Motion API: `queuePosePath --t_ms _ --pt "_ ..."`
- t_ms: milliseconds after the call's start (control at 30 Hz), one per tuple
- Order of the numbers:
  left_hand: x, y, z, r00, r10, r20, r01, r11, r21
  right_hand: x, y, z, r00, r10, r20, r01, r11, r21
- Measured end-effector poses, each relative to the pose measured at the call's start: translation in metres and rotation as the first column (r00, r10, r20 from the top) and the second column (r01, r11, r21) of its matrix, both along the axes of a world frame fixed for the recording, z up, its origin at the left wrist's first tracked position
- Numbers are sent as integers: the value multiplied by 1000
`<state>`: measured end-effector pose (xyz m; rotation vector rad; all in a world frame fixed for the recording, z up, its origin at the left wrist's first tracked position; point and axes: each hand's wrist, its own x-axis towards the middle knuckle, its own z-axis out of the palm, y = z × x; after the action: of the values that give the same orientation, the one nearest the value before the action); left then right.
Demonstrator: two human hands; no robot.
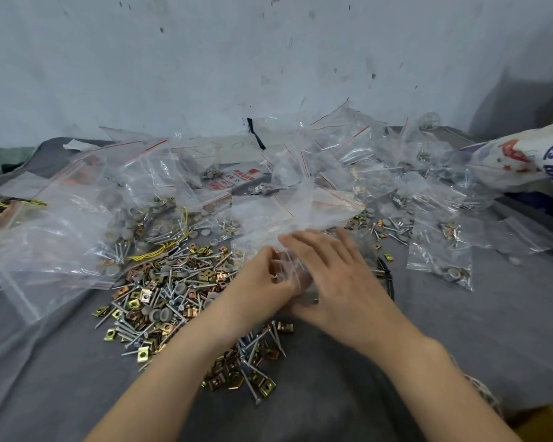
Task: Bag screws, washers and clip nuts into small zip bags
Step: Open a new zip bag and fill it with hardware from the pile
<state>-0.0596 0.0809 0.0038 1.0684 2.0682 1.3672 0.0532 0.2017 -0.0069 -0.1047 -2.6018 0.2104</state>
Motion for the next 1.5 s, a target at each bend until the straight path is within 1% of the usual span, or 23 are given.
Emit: queuePosePath --t_ms 33,100,167,267,333,400,500,600,633,667,700,733,767,800,833,867,933,967,1067,1133,1233,1367,1500 --pt "3 1 1 999 -48 11 48 999 26 -1 -1 -1 1000 4 0 -4 1000 29" --pt "9 2 1 990 -96 99 90 994 63 -3 -1 -3 1000 1 21 -2 999 40" --pt "12 1 4 976 -61 209 54 998 39 -3 2 -4 1000 -10 13 10 1000 29" --pt "10 0 5 952 -26 305 21 1000 19 -4 4 -8 999 -16 -39 16 1000 3" --pt "8 -1 5 952 -16 304 10 1000 19 -6 3 -11 998 -29 -61 28 1000 -7" --pt "7 -3 6 966 -1 257 -3 1000 15 -6 3 -13 997 -42 -69 42 999 -6" --pt "6 -6 6 977 4 215 -4 1000 1 -6 3 -13 998 -37 -43 36 999 -26" --pt "5 -12 11 966 -24 259 18 999 28 -6 1 -12 999 -32 -14 31 998 -53" --pt "2 -15 13 968 -15 251 5 999 43 -7 1 -11 999 -36 -8 36 997 -68" --pt "-2 -18 14 984 25 178 -33 998 44 -7 1 -10 999 -44 -7 44 995 -87" --pt "-9 -24 14 995 89 34 -90 996 28 -8 1 -9 998 -55 -11 54 993 -106" --pt "-16 -31 13 975 153 -161 -155 988 1 -8 2 -8 997 -68 -19 65 991 -117" --pt "-23 -40 13 911 192 -364 -221 974 -40 -9 3 -8 996 -82 -27 78 990 -120" --pt "-30 -48 12 821 190 -538 -288 952 -103 -9 4 -7 995 -96 -29 92 989 -115" --pt "-36 -57 9 740 151 -655 -349 919 -182 -9 5 -7 994 -110 -25 106 988 -111" --pt "-39 -65 5 696 90 -712 -386 883 -266 -9 6 -7 993 -118 -18 116 987 -111" --pt "-39 -75 -2 702 -27 -712 -370 841 -396 -10 8 -7 993 -121 1 121 987 -107" --pt "-37 -77 -5 709 -50 -703 -351 840 -414 -10 9 -8 993 -121 17 122 988 -98" --pt "-36 -74 -7 671 -17 -742 -380 851 -363 -12 9 -10 988 -136 72 141 987 -71" --pt "-40 -67 -7 652 22 -758 -424 839 -341 -12 11 -11 985 -152 87 157 986 -53" --pt "-48 -55 -8 667 55 -743 -463 812 -355 -12 14 -13 982 -155 106 160 986 -40" --pt "-52 -44 -9 667 34 -744 -491 771 -405 -9 17 -14 987 -132 90 143 981 -133" --pt "-53 -37 -10 672 39 -740 -493 769 -407 -8 18 -13 989 -110 98 127 974 -188"
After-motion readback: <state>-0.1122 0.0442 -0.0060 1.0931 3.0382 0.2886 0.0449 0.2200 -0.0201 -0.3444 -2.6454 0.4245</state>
